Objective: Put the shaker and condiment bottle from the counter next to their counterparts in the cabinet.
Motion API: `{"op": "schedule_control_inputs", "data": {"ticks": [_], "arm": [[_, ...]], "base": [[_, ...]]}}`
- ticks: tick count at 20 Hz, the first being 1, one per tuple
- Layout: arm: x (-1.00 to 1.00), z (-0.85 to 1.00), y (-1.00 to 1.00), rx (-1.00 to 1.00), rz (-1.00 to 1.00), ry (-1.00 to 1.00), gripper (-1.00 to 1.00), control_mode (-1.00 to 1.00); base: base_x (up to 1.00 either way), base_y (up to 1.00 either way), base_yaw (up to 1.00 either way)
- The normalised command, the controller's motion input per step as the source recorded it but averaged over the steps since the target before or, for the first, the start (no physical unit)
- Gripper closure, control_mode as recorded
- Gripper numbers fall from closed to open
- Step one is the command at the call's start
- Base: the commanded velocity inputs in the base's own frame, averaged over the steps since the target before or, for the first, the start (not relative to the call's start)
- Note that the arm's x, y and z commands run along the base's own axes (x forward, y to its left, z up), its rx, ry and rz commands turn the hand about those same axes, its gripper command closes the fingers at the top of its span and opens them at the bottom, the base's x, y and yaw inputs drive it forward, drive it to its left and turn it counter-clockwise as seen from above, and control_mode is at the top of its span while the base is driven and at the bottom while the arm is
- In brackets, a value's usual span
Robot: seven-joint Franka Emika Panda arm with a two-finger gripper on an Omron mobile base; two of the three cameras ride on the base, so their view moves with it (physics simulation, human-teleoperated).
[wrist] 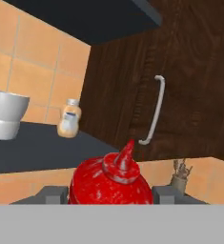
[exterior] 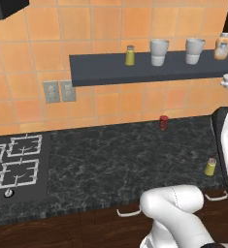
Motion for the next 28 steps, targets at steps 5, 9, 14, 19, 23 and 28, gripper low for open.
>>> {"op": "schedule_control_inputs", "data": {"ticks": [5,9,14,19,23,28], "arm": [[0.00,0.35,-0.09,-0.11,0.38,0.00,1.00,-1.00],[0.00,0.42,-0.02,-0.18,0.37,0.01,1.00,-1.00],[0.00,0.24,0.00,-0.12,0.23,0.02,1.00,-1.00],[0.14,0.01,-0.08,0.00,0.00,0.01,1.00,-1.00],[0.62,0.27,-0.19,0.00,0.00,0.14,1.00,-1.00],[0.36,0.11,-0.04,0.00,0.00,0.10,1.00,-1.00]], "base": [[0.00,0.00,0.00],[0.00,0.00,0.00],[0.00,0.00,0.00],[0.00,0.00,0.00],[0.00,0.00,0.00],[0.00,0.00,0.00]]}}
